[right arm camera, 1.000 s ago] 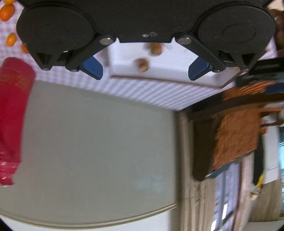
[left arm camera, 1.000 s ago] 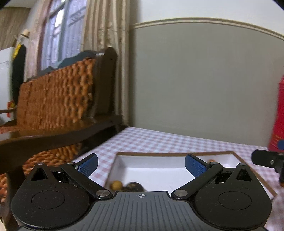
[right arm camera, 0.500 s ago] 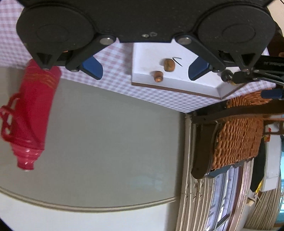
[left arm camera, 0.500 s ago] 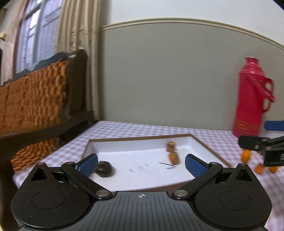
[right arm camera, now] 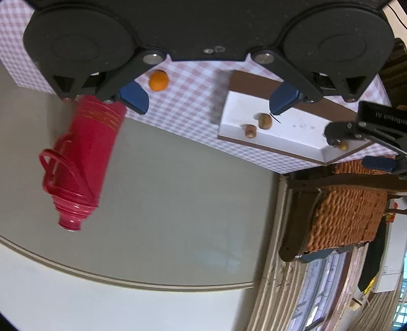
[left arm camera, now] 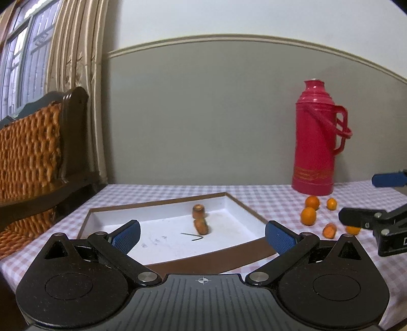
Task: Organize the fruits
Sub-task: 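Move both open tools away from the box toward the oranges by the thermos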
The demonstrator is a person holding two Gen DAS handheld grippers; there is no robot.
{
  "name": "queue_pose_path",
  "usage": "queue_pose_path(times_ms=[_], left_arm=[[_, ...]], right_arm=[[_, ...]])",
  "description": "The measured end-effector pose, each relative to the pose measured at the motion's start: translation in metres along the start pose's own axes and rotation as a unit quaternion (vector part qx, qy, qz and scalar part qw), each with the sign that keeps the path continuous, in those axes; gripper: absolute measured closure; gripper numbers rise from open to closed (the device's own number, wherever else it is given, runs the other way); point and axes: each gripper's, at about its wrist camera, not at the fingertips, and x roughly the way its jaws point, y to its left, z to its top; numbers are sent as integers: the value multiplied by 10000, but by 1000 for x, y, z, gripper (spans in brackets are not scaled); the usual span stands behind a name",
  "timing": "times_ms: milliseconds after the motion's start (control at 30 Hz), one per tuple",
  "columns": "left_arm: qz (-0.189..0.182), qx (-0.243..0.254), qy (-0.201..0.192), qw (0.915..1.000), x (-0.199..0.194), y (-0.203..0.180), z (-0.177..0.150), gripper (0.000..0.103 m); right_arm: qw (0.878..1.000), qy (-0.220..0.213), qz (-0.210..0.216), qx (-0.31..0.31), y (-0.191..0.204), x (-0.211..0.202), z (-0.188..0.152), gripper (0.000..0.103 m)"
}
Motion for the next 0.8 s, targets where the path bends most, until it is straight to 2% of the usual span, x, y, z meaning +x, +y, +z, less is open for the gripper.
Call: queue_pose_path(times_ms=[300, 800], left_arm=[[-9, -30, -44, 10000, -10, -13, -4, 0], [-483, 99, -4, 9988, -6, -53, -5, 0]], right_arm=[[9998, 67, -112, -116, -9, -20, -12, 10], [9986, 254, -441, -150, -32, -40, -31, 12]])
